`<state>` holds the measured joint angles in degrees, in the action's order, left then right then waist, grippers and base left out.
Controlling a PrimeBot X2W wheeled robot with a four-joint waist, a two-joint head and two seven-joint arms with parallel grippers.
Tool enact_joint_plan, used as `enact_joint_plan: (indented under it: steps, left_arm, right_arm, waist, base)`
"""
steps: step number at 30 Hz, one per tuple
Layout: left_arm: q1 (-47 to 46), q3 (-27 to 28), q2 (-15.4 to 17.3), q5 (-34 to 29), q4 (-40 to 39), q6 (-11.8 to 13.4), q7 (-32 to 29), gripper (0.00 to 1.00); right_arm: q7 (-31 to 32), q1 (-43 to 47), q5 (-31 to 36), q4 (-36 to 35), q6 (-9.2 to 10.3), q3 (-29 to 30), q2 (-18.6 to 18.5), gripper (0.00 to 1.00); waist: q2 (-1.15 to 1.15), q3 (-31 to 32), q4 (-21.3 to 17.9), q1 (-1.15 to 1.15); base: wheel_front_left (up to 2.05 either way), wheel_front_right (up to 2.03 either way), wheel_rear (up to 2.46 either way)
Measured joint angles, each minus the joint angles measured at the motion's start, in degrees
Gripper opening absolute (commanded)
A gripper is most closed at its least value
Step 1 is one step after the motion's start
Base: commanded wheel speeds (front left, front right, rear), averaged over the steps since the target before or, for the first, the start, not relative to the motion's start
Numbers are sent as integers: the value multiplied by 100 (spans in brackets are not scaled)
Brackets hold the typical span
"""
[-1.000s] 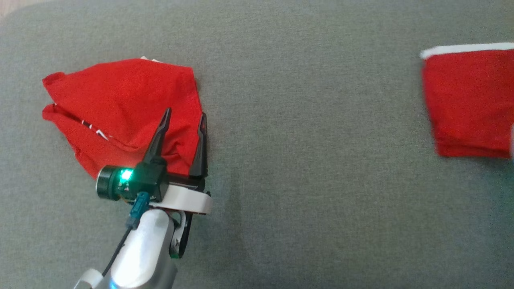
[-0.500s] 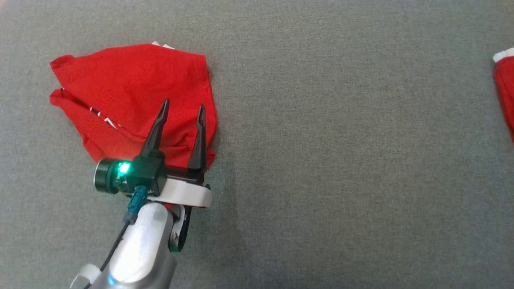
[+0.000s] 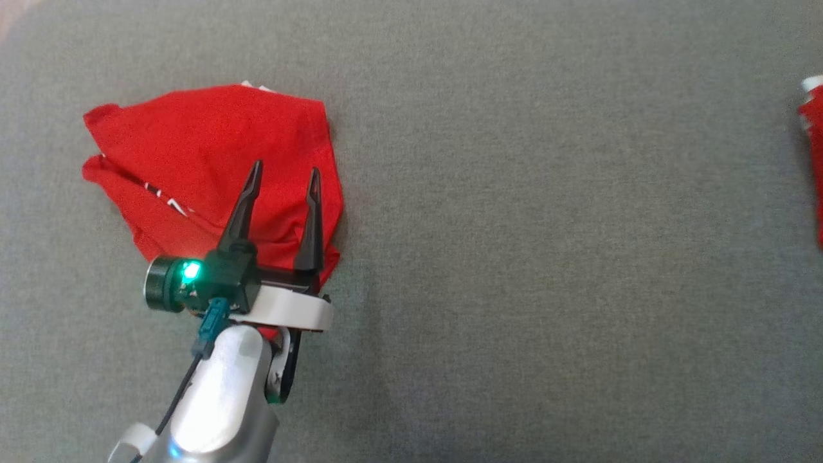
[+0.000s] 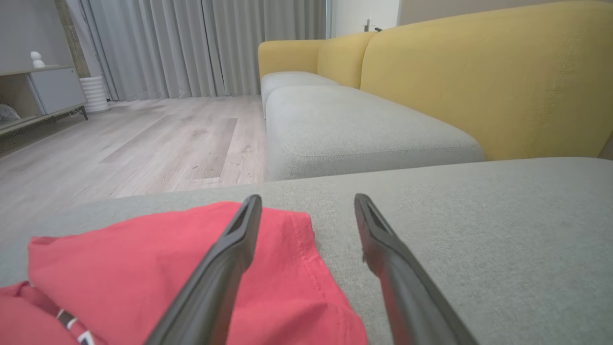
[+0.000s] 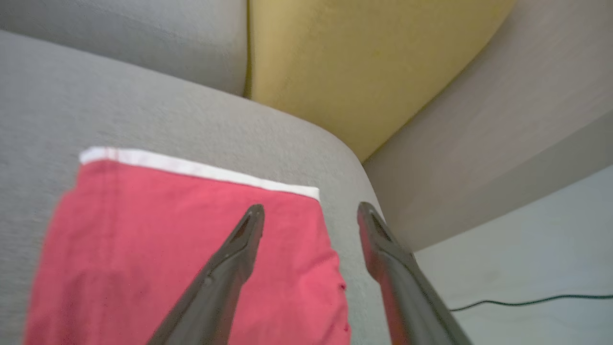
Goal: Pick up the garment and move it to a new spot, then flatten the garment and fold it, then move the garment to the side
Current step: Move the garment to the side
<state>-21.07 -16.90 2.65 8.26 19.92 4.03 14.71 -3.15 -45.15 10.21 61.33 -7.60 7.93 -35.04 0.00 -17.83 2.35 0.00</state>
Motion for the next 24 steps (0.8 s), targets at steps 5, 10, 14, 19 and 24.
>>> enact_joint_plan:
  steps: [5, 10, 14, 19, 24]
  left_arm:
    - [75, 42, -2, 0, -20, 0, -1, 100]
    - [350, 132, -2, -1, -79, -5, -1, 100]
    - [534, 235, 1, -20, -174, -7, 0, 100]
    - [665, 293, 0, -25, -198, -33, 0, 100]
    - [836, 390, 1, -16, -245, -48, 0, 100]
  right_arm:
    - [-400, 2, 22, -428, 0, 116, 675, 100]
    - [-608, 43, -370, -1115, 0, 33, 1416, 100]
    - [-644, 332, -801, -1928, 0, -169, 1956, 100]
    - [-630, 1009, -1314, -3014, 0, -274, 2628, 100]
    - [-714, 1851, -1652, -3566, 0, -334, 2994, 100]
  waist:
    - [0, 384, -87, -1]
    - [0, 786, -183, -1]
    - [0, 1081, -267, -2]
    - [0, 1328, -344, -2]
    - [0, 1446, -349, -2]
  base:
    - [0, 0, 0]
    - [0, 0, 0]
    - [0, 0, 0]
    - [0, 0, 0]
    - [0, 0, 0]
